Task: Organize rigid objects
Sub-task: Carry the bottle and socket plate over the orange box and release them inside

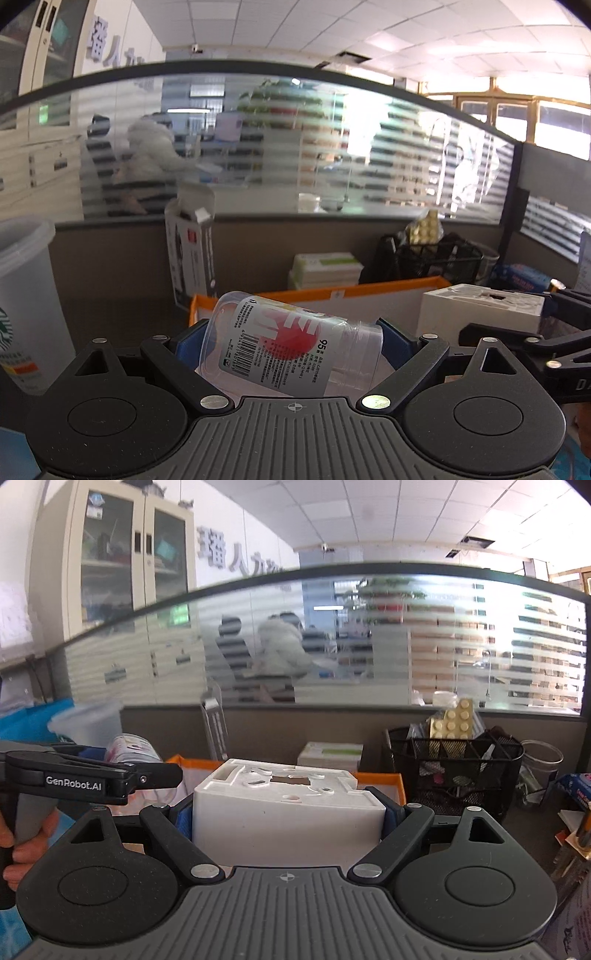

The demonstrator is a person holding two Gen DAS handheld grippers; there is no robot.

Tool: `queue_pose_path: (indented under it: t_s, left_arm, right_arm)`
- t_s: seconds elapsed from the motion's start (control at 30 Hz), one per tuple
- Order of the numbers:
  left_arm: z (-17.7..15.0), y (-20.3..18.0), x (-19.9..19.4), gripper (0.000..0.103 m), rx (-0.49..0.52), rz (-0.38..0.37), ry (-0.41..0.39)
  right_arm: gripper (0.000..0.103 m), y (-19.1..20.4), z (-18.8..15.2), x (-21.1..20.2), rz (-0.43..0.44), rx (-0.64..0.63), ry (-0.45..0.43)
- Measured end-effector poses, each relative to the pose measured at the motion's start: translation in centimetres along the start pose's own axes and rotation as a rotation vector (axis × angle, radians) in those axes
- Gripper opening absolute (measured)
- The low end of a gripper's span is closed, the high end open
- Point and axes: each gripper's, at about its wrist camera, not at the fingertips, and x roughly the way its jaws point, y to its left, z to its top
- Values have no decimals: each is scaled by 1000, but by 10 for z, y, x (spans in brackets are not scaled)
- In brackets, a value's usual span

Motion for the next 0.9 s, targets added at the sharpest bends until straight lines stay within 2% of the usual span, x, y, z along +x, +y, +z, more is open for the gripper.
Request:
queue_pose_path:
  t_s: [0.53,0.9]
  left_arm:
    - [-18,-5,31,94,63,19,127]
    - [-23,-12,33,98,128,54,163]
  right_arm:
    - [86,14,-20,42,-62,-93,128]
    - [86,13,-28,47,-65,-59,185]
